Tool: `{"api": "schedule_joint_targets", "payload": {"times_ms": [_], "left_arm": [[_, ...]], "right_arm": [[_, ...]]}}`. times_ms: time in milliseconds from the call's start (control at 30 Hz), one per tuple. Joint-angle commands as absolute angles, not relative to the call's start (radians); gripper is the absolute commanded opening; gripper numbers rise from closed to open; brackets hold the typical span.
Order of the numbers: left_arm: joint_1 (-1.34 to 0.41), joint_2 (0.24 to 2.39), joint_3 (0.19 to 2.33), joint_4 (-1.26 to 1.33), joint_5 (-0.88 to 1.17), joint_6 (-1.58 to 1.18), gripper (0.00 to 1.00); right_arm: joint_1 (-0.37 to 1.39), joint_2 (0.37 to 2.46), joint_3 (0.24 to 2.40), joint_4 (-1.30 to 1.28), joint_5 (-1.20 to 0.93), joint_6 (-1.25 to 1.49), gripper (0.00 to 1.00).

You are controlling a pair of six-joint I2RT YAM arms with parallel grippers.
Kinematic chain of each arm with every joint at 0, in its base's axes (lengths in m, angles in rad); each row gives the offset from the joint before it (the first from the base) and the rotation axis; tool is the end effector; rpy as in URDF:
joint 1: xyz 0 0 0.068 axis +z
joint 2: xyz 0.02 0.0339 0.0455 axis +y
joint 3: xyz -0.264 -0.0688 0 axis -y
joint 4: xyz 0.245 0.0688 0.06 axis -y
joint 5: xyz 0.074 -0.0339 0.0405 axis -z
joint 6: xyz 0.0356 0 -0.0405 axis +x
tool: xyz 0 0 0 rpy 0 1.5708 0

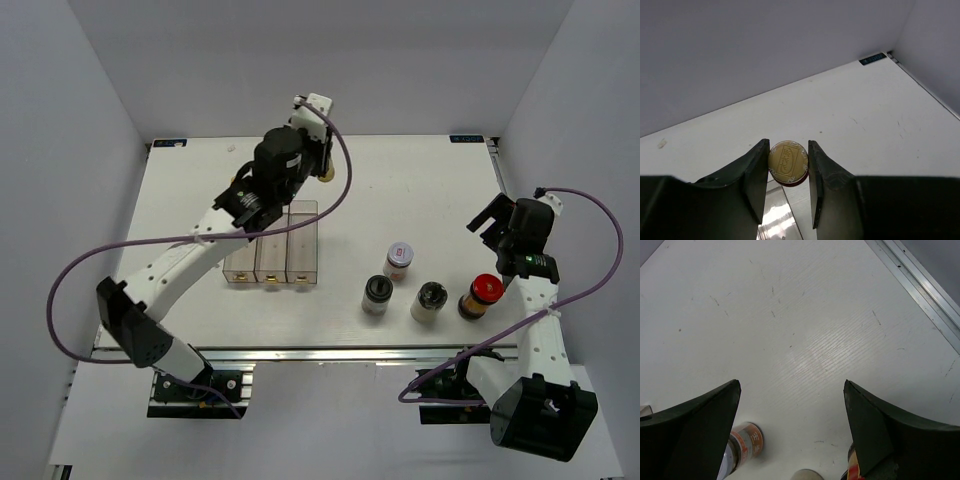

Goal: Organize the condiment bottles

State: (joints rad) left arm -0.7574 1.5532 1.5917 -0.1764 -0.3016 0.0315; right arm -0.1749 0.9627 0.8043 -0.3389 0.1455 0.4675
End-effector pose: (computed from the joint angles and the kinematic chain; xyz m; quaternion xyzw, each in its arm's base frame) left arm 0.2724 -0.2430 0.4320 0.1954 0.7262 -0.1246 0.6472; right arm 0.2124 -0.0428 0.2987 0.3059 0.8015 0.0125 0.5136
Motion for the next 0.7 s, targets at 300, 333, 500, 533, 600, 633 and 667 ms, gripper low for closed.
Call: {"api": "schedule_joint_targets", "payload": {"times_ms": [300,333,500,533,600,633,667], "left_arm": [[-0.650,1.315,1.395,-0.598,-0.736,-0.418,0.00],[-0.646,1.304,1.378,-0.597,-0.748,-0.423,0.00],[-0.600,1.247,1.299,-0.565,-0.766,-0.431,0.00],[-0.586,1.247,1.295,-0.565,-0.759,-0.439,0.00],[-0.551,1.244,1.256,-0.534,-0.753,-0.437,0.00],[-0.542,1.240,1.232,-0.500,-0.749,-0.424,0.00],[-0.525,1.236,1.204,-0.450,-0.752,-0.419,0.00]], "right_arm": [[-0.178,0.950,0.790,-0.290,0.080,0.474,0.89],[-0.178,0.948,0.790,-0.285,0.074,0.476,0.89],[-0.179,0.960,0.784,-0.279,0.063,0.479,0.88],[-0.179,0.963,0.784,-0.281,0.063,0.480,0.88],[-0.179,0.968,0.782,-0.278,0.061,0.480,0.88],[-0.179,0.969,0.781,-0.276,0.060,0.482,0.88],[-0.178,0.971,0.779,-0.275,0.058,0.483,0.88]]}}
